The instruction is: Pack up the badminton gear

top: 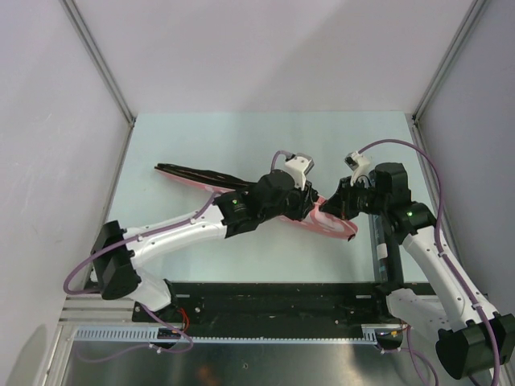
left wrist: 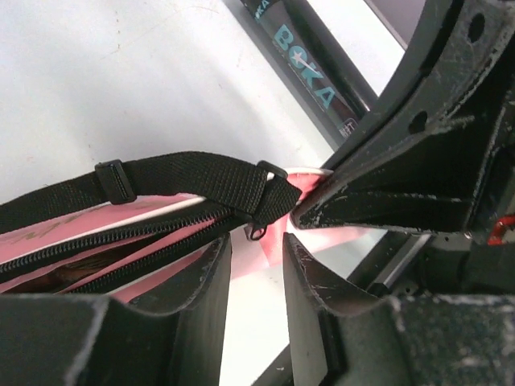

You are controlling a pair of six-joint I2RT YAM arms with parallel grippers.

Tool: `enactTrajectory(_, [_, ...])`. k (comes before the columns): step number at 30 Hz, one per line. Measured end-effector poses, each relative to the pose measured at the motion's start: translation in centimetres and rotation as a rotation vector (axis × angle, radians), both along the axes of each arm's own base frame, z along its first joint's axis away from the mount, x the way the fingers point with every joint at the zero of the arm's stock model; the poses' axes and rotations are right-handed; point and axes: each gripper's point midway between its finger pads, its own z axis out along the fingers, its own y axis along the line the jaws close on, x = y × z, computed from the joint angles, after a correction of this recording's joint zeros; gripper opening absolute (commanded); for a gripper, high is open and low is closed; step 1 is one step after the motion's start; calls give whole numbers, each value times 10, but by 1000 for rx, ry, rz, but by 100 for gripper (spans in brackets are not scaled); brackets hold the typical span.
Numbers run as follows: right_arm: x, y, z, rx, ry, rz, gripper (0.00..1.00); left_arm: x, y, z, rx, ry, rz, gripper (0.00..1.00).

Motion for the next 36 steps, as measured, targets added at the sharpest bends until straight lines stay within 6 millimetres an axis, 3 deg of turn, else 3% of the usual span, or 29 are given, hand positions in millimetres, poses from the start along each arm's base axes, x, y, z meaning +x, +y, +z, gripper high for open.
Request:
enactTrajectory(9, [2,-1,2,0,-4,-8,0,8,-15,4,62,-57,54,32])
enactTrajectory(19, [1,-3,3,-5,4,-15,0,6,-19,-5,167,-122,79,28])
enactTrajectory(27, [3,-5,4,-13,-3,-30,0,14,-20,-5,203,-155,124,17])
enactTrajectory(31, [4,-5,6,-20,-11,-39,0,17,-20,-4,215,-171,144,1])
enactTrajectory(36, [4,-6,7,-30,-24,-48,0,20,-17,-3,229,-188,170,0])
